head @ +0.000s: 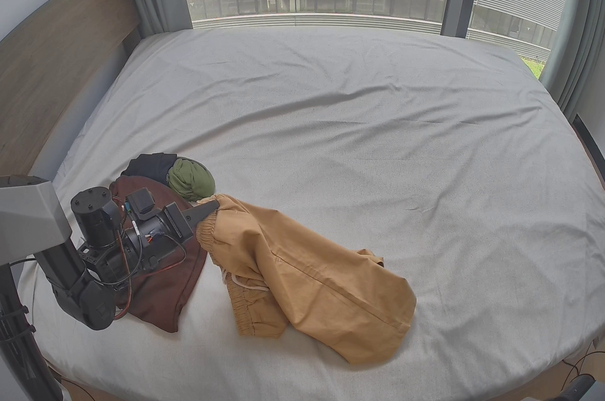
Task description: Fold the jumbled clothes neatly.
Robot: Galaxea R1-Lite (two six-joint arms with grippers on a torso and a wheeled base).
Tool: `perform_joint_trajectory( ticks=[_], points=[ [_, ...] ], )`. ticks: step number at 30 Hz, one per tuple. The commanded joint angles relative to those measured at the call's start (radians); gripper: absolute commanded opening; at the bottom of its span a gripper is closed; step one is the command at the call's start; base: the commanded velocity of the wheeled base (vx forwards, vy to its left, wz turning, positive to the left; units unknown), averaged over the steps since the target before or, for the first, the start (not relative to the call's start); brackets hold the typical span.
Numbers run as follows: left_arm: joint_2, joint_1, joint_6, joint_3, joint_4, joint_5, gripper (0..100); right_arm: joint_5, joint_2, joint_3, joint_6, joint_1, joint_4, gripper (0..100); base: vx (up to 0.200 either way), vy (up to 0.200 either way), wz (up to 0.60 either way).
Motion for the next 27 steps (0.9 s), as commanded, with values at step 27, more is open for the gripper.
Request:
perform_joint_trajectory(
  ticks=[27],
  points=[
    [0.011,0.008,0.001,-0.006,-0.001,0.001,0,0.217,0.736,-0.029,0.223,0.116,-0.216,100,0.0,0.0,0.0]
  ],
)
